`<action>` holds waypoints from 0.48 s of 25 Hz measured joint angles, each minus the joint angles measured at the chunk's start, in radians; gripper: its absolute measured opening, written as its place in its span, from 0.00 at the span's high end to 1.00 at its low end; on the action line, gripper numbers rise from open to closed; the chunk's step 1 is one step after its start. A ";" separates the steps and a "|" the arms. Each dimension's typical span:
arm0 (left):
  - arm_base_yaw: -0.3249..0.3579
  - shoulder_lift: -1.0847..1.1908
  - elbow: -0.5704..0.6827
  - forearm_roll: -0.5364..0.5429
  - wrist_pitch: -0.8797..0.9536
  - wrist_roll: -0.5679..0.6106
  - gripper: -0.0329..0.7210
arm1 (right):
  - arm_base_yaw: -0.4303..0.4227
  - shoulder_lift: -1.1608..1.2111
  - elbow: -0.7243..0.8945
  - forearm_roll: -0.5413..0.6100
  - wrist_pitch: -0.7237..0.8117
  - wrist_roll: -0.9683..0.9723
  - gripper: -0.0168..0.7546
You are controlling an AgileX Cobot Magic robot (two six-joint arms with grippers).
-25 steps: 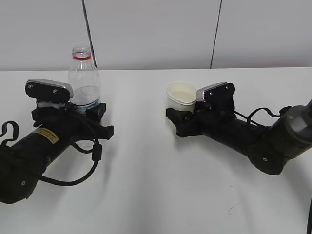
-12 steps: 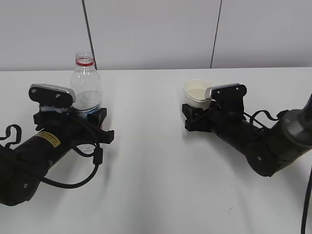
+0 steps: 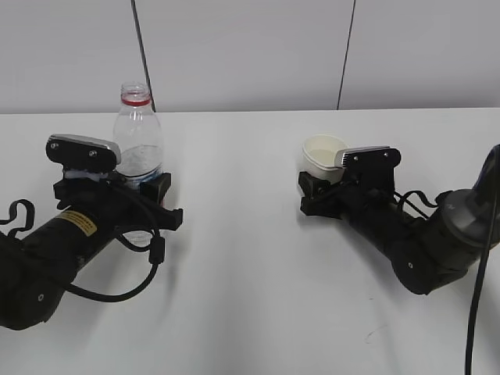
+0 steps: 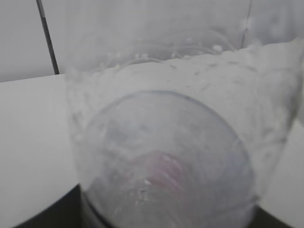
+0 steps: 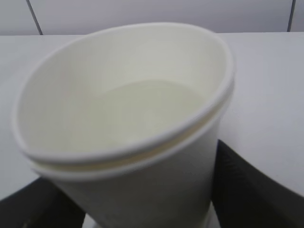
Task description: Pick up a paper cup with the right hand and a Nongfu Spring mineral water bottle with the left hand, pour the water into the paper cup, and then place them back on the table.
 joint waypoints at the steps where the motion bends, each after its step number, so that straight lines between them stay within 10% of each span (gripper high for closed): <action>1: 0.000 0.000 0.000 0.000 0.000 0.000 0.54 | 0.000 0.004 0.000 0.000 -0.011 0.000 0.30; 12: 0.000 0.000 0.000 0.000 0.000 0.000 0.54 | 0.000 0.014 0.000 0.002 -0.039 -0.005 0.27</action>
